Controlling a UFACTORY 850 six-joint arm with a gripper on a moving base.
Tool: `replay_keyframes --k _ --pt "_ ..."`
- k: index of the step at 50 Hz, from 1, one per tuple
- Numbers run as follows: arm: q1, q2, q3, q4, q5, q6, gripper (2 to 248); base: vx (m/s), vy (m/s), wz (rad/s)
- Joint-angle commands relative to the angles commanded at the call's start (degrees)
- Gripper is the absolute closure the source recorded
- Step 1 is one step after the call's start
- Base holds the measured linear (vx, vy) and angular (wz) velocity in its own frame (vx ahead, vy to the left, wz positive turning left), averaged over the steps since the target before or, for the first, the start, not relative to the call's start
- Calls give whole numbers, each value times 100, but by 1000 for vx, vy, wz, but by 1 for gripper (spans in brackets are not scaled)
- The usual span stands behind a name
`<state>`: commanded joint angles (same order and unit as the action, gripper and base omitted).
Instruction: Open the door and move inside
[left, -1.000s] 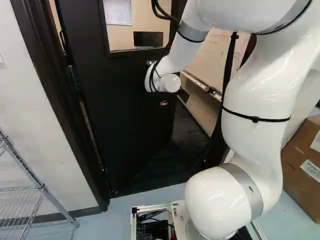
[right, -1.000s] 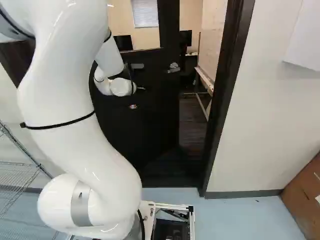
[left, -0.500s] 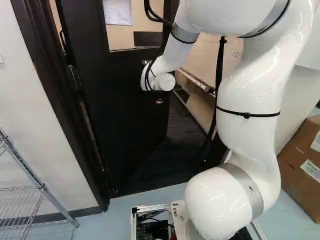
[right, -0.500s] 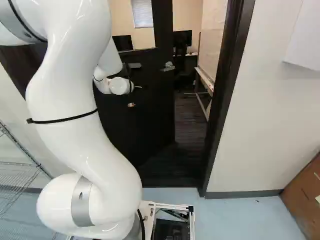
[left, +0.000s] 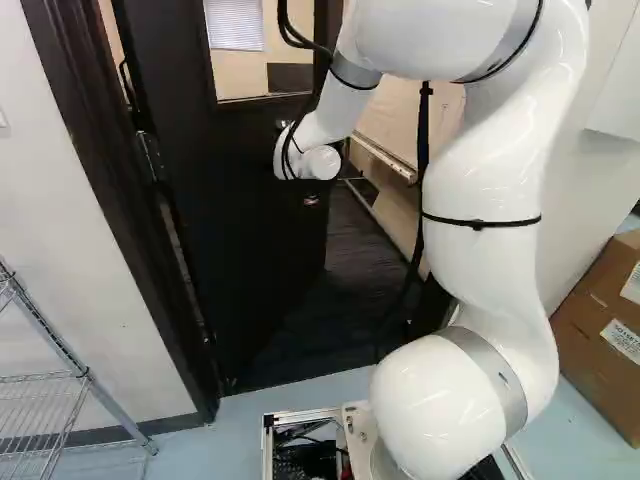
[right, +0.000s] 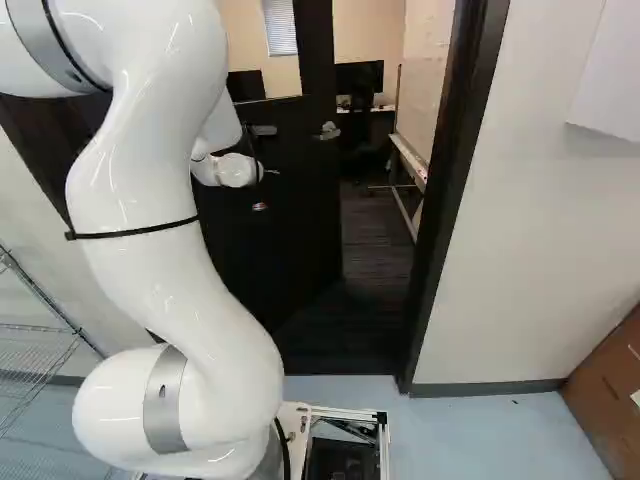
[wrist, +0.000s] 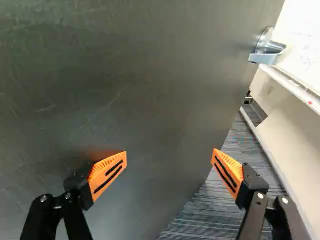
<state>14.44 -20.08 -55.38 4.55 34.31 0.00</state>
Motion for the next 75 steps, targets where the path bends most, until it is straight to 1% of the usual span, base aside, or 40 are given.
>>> replay_keyframes --k 75 --pt "466 -1090 -1366 0 0 0 3 0 0 0"
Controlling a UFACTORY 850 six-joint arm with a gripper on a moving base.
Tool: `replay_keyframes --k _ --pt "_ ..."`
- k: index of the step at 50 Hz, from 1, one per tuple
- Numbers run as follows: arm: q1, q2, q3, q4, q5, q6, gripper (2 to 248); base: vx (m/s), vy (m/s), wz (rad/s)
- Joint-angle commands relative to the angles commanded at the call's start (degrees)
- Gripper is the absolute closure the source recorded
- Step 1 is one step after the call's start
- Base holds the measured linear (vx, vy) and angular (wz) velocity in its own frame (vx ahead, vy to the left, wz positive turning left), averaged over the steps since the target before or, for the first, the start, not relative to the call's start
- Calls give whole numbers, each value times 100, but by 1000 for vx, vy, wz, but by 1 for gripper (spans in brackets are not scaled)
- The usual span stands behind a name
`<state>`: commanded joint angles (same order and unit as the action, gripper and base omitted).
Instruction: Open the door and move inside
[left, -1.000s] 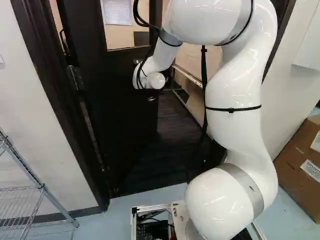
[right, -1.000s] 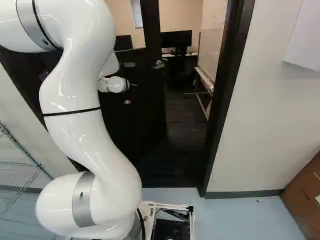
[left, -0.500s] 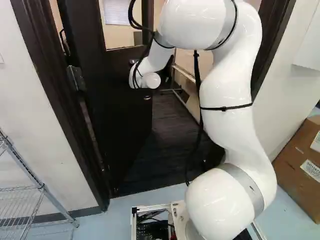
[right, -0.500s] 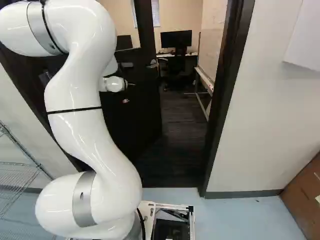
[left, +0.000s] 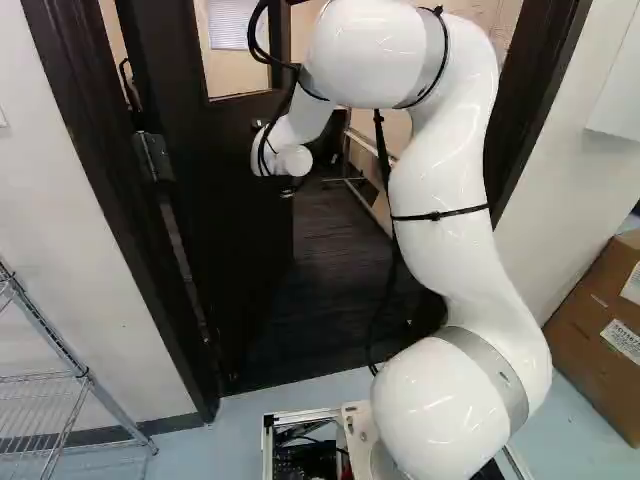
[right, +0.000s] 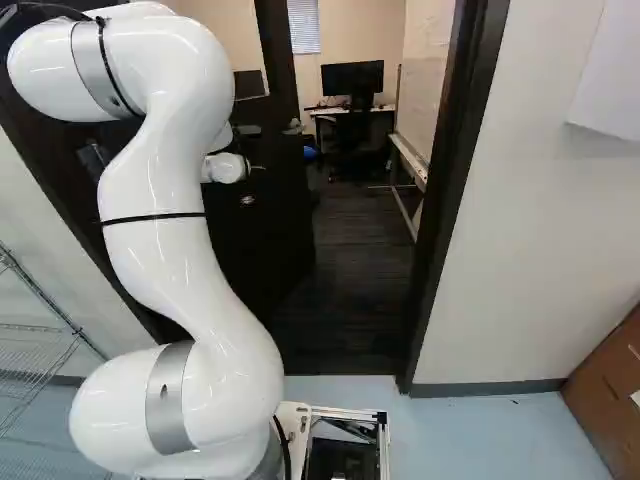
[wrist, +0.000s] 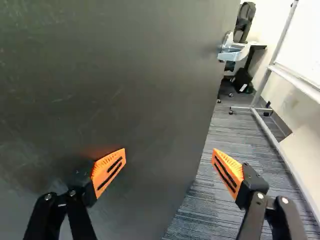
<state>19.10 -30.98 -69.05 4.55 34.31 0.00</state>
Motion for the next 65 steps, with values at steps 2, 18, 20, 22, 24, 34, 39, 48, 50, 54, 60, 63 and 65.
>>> replay_keyframes --k 2,18,20,22,24,34,39,48,50,54,60,63,65 --pt "17 -17 -22 0 0 0 3 0 0 0" --pt "151 -147 -192 0 0 0 3 0 0 0" --pt "168 -164 -214 0 0 0 3 0 0 0" --pt "185 -180 -236 0 0 0 3 0 0 0" --pt "202 -197 -258 0 0 0 3 0 0 0" --pt "287 -284 -373 0 0 0 3 0 0 0" --pt "327 -322 -422 0 0 0 3 0 0 0" --pt "403 -387 -509 0 0 0 3 0 0 0" --pt "421 -403 -529 0 0 0 3 0 0 0" --pt "453 -431 -567 0 0 0 3 0 0 0" --pt "503 -475 -626 0 0 0 3 0 0 0" --pt "528 -498 -656 0 0 0 3 0 0 0" --pt "545 -513 -676 0 0 0 3 0 0 0"
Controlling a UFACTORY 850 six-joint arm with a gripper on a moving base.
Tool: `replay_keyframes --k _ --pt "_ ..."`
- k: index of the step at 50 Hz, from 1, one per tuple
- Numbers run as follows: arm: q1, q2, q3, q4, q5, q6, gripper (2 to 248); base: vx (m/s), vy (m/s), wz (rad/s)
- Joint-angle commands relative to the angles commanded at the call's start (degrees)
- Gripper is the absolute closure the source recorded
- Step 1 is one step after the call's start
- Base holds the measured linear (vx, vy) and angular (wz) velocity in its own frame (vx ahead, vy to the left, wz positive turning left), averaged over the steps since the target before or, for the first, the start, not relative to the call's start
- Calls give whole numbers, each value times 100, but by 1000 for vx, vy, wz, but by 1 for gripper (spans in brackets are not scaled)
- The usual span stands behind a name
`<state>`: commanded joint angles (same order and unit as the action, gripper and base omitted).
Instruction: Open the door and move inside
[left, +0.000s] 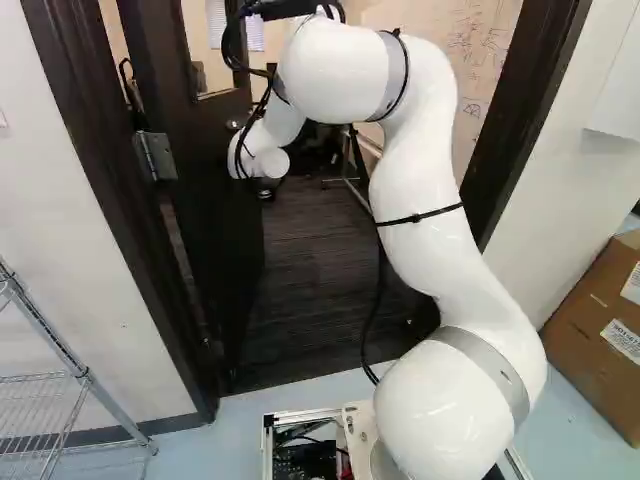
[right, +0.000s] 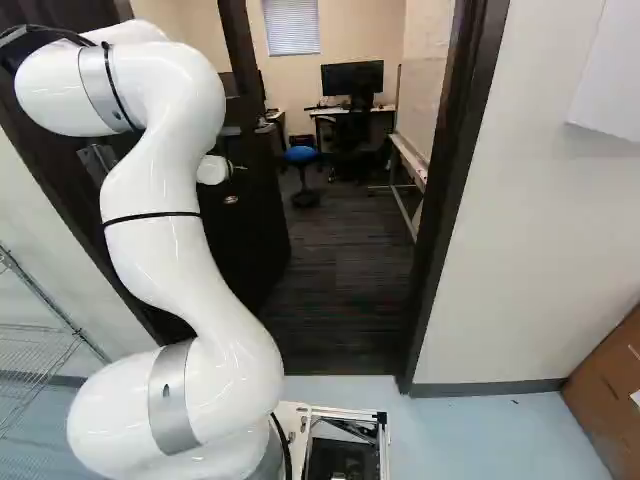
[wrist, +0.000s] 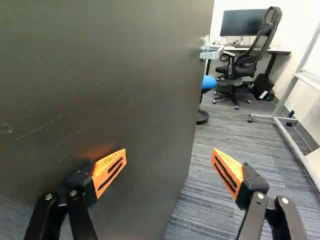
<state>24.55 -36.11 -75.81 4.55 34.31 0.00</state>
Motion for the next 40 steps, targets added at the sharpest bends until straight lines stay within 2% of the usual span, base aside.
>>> replay_keyframes --k 40 --pt "288 -290 -390 -47 0 0 3 0 0 0"
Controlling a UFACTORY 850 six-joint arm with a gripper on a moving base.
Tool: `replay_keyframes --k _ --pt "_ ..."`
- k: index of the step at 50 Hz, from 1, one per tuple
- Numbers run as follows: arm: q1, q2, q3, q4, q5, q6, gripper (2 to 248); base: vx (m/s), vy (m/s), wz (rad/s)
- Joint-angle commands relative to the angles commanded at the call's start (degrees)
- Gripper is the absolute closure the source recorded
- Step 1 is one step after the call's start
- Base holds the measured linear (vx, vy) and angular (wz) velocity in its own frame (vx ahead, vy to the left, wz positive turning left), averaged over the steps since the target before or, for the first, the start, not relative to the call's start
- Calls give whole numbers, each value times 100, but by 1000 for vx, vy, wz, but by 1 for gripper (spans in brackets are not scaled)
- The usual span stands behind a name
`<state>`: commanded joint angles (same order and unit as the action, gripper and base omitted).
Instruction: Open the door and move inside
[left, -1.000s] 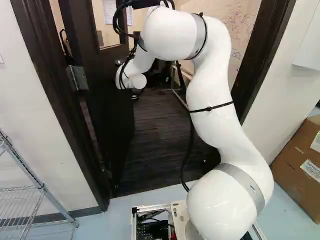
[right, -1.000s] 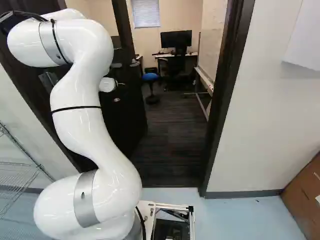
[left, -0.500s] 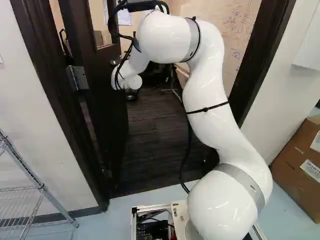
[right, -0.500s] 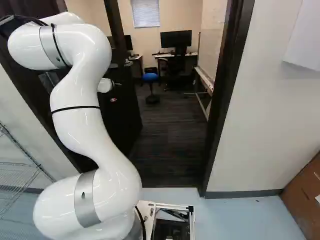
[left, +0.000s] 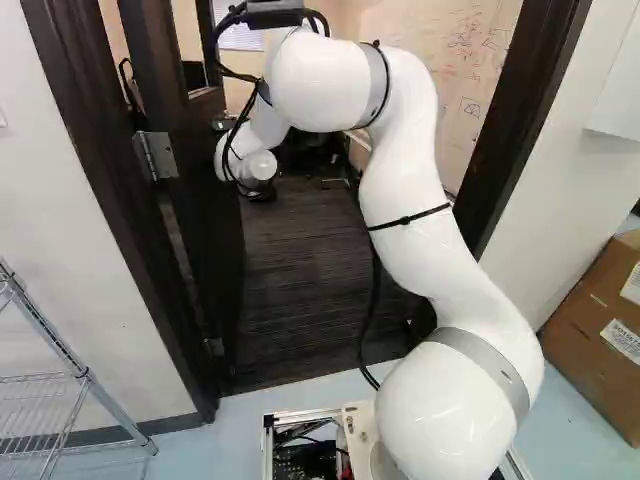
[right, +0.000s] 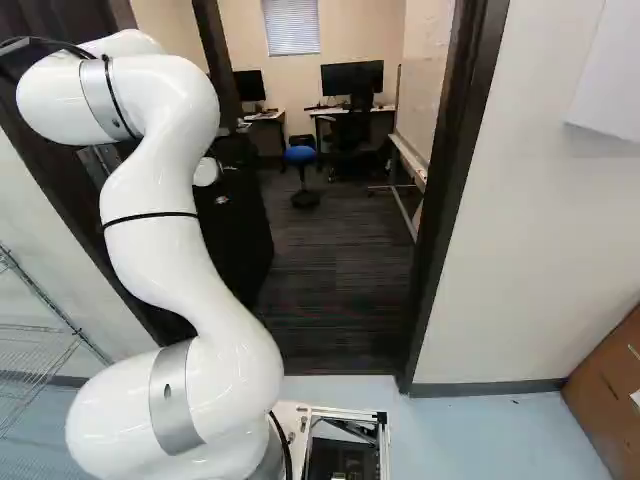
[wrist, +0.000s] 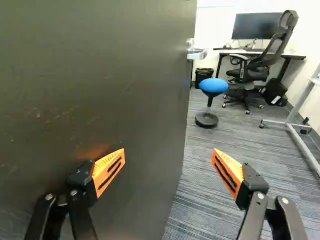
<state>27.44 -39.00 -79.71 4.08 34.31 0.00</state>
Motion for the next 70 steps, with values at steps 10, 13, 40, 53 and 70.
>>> replay_keyframes --k 10,13,40,53,70 --pt "59 -66 -89 -4 0 0 3 0 0 0" --pt "75 -84 -114 -4 0 0 3 0 0 0" --pt "75 -84 -114 -4 0 0 3 0 0 0" --pt "-66 72 98 -4 0 0 3 0 0 0" --pt "-269 275 371 -4 0 0 3 0 0 0"
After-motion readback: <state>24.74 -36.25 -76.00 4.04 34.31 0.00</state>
